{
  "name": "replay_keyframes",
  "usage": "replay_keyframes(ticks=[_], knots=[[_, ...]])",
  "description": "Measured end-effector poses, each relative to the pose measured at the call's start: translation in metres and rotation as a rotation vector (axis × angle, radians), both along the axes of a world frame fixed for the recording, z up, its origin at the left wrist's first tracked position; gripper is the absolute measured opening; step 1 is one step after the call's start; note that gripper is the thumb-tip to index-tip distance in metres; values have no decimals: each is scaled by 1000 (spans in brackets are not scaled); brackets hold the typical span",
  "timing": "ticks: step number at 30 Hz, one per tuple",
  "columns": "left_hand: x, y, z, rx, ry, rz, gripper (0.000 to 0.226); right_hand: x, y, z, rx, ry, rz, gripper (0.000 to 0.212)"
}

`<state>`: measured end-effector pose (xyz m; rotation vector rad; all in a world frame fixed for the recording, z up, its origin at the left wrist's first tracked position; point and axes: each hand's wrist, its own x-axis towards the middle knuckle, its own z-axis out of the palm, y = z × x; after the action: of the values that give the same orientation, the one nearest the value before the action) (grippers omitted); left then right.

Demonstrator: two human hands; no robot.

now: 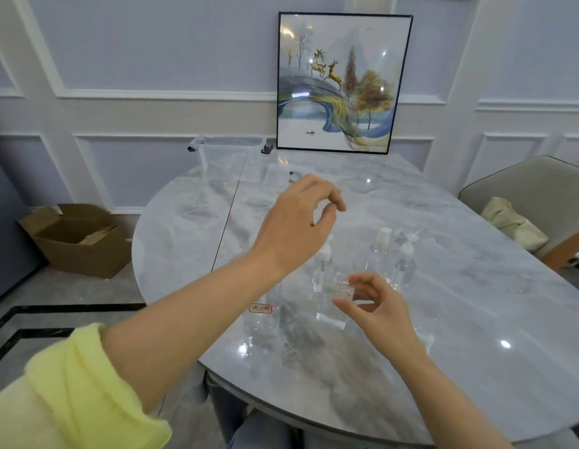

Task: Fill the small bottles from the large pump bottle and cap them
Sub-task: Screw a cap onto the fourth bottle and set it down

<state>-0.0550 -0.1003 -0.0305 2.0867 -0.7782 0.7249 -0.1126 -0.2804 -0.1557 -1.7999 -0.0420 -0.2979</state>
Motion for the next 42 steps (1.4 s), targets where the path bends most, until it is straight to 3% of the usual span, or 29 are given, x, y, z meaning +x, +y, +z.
replay_keyframes(ticks=[7, 17, 23, 26, 29, 34, 42], knots=[[-44, -25, -49, -64, 131, -187, 21, -4, -5, -11, -92, -14, -12, 37], [-73, -23, -138, -205, 486, -47, 77, -13, -8, -18, -114, -5, -51, 41], [-67, -29, -158, -223, 625, -6, 78, -28, -14, -15, -185, -91, 33, 58], [-64, -32, -158, -245, 653, 0, 78, -37, -29, -14, -202, -215, -156, 49], [-63, -35, -163, -243, 646, 24, 76, -42, -55, -22, -415, -258, -352, 48], [-66, -36, -170, -310, 663, 66, 73, -45, -82, -41, -679, -182, -403, 57], [-64, -33, -179, -308, 605, 127, 58, -41, -76, -60, -647, -12, -409, 40]])
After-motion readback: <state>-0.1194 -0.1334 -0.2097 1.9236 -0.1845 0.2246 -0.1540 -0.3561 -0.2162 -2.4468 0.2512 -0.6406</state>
